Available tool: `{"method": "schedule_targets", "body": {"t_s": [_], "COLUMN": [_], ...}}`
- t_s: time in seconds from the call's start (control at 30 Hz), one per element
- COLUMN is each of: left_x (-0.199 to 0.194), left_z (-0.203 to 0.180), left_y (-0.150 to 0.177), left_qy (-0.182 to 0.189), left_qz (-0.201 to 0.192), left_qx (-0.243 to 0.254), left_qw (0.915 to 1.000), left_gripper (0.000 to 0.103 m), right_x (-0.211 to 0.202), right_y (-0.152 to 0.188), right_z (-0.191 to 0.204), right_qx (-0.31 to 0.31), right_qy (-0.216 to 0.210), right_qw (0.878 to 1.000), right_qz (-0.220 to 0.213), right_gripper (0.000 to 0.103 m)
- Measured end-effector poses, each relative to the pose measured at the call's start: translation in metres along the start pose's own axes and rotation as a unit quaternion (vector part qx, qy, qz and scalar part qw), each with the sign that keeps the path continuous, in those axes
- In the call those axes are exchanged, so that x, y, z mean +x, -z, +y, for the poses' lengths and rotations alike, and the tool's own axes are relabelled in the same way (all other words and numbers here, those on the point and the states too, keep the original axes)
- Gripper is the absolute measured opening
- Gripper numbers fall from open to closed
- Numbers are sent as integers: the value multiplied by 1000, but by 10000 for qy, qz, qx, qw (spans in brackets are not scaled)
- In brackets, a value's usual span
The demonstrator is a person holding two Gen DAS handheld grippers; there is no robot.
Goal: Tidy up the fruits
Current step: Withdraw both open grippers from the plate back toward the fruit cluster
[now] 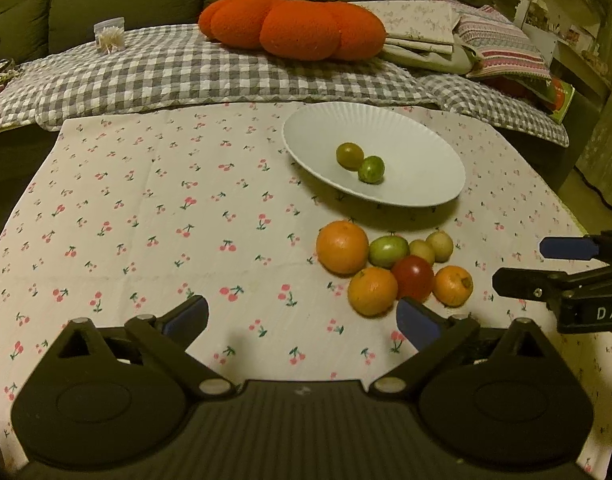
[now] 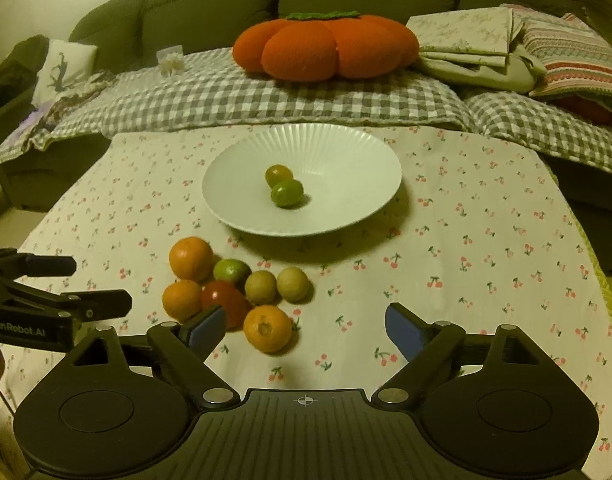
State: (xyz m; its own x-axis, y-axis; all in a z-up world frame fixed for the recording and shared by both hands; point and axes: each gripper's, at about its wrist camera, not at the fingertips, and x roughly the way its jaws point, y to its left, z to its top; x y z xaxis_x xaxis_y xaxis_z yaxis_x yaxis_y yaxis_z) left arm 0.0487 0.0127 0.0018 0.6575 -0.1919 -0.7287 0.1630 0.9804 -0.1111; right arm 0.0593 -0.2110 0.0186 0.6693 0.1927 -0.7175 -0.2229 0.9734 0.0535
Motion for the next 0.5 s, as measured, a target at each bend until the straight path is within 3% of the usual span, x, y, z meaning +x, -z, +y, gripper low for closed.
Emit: {"method": "schedule_targets", "body": {"t_s": [0.5], "left_x": [-27], "left_z": [3], "left_y": [28], "left_qy": [172], "left_qz": [92], "left_qx": [217], "left_qw": [9996], "left_gripper": [100], "right_x": [-6], "right_y": [21], "right_z": [12], "right_qx": [-61], "right_qy": [-20], "right_qw": [9999], "right_qz": [124], "right_gripper": [91]}}
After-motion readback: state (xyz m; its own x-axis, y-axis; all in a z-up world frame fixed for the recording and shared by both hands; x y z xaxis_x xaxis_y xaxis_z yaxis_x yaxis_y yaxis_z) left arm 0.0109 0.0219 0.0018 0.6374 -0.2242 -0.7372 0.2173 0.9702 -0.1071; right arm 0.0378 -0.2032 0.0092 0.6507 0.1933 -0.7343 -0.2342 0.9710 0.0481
